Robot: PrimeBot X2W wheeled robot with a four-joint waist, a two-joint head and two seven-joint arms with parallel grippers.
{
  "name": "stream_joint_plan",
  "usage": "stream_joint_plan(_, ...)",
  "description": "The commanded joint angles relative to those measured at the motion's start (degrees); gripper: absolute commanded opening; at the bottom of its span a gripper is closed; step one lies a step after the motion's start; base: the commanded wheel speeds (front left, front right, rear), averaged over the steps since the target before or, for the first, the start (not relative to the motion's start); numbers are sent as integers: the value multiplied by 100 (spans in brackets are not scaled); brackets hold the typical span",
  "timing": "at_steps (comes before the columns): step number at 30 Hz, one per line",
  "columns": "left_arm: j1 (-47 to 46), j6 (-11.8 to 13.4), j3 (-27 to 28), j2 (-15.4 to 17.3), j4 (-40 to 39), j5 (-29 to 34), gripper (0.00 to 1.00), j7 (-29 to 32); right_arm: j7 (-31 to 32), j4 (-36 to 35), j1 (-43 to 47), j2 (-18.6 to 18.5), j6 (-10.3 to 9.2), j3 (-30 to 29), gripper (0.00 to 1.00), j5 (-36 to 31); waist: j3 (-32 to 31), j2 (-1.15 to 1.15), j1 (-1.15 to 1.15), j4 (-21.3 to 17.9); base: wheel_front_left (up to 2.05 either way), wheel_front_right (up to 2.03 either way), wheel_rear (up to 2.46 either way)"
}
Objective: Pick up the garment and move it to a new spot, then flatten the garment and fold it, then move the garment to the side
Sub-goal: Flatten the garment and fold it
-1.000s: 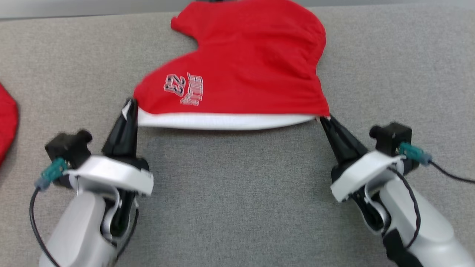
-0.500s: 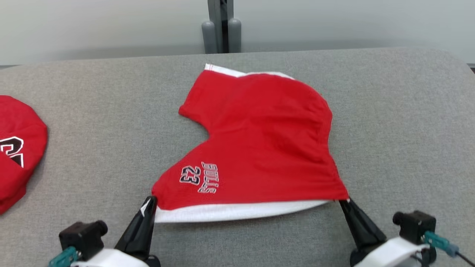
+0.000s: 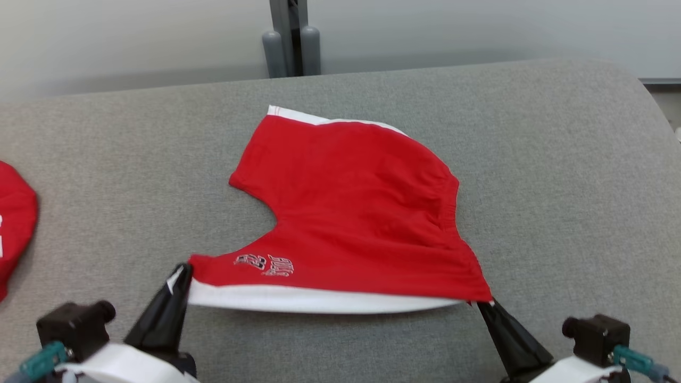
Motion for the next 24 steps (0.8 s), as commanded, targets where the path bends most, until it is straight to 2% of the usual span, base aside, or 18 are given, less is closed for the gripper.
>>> stream_joint_plan(1,-218,-53,62,96,21,44,0,27,61,-82,-119,20,2,-62,0,-10,109,0,0,-87,0,0,0)
stream_joint_plan(4,-912,-259,67,297,220,94,0,213,179,-81,-478,98,2,-130,0,-46,349,0,0,-231,0,0,0)
stream_joint_plan(8,-1805,-545,3,266,700,-90,0,423,144,44,-962,142,2,-78,0,-83,676,0,0,-351,0,0,0)
stream_joint_plan(12,-2915,-894,-155,191,1536,-136,0,598,57,249,-1436,166,2,-19,0,-51,986,0,0,-401,0,0,0)
stream_joint_plan(17,-4189,-1194,-269,31,2653,-96,0,679,-70,604,-2099,169,2,146,0,20,1335,0,0,-546,0,0,0)
stream_joint_plan(24,-5857,-1617,-410,-76,4270,-180,0,1100,-296,1169,-3108,174,2,399,0,253,1848,0,0,-749,0,0,0)
